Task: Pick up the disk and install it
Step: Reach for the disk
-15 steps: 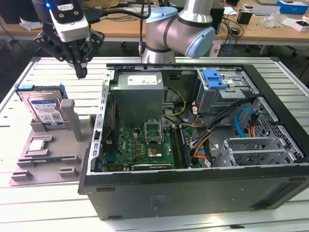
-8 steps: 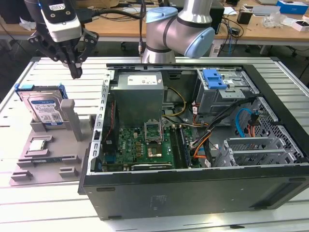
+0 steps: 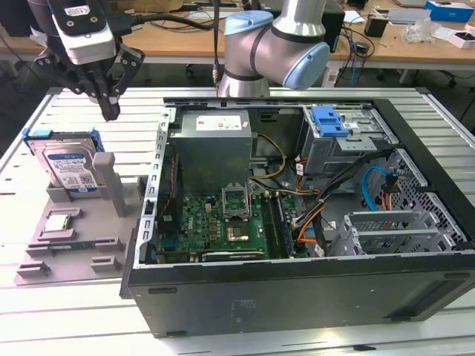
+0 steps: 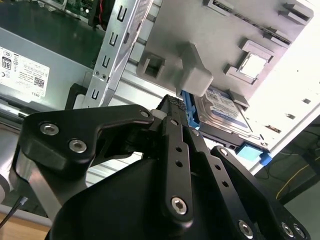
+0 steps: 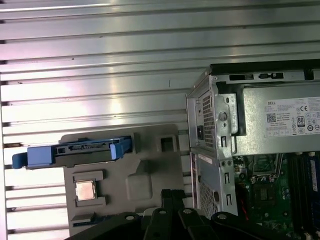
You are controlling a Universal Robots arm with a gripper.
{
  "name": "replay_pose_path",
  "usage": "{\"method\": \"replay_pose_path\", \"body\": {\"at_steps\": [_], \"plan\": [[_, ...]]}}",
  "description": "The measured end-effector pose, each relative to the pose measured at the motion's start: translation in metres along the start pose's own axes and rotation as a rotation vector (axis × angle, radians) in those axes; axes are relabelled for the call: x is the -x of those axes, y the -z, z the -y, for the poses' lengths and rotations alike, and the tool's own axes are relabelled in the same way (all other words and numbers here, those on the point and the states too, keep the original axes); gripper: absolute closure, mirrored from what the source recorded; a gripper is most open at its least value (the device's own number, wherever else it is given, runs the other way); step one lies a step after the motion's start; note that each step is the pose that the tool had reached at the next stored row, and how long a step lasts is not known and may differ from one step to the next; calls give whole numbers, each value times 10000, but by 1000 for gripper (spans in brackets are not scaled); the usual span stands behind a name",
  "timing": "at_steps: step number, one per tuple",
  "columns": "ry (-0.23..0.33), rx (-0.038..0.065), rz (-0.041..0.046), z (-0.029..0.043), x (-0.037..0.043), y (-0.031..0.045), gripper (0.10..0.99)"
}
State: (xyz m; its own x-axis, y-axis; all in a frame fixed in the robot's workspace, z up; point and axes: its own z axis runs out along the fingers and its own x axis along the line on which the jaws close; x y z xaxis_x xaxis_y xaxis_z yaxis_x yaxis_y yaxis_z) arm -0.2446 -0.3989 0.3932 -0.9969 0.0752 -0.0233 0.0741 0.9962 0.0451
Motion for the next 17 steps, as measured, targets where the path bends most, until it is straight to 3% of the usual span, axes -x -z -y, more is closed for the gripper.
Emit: {"method": "replay_pose_path", "body": {"at_steps": [17], "plan": [[0,0,1,18,-242,5,980]]}}
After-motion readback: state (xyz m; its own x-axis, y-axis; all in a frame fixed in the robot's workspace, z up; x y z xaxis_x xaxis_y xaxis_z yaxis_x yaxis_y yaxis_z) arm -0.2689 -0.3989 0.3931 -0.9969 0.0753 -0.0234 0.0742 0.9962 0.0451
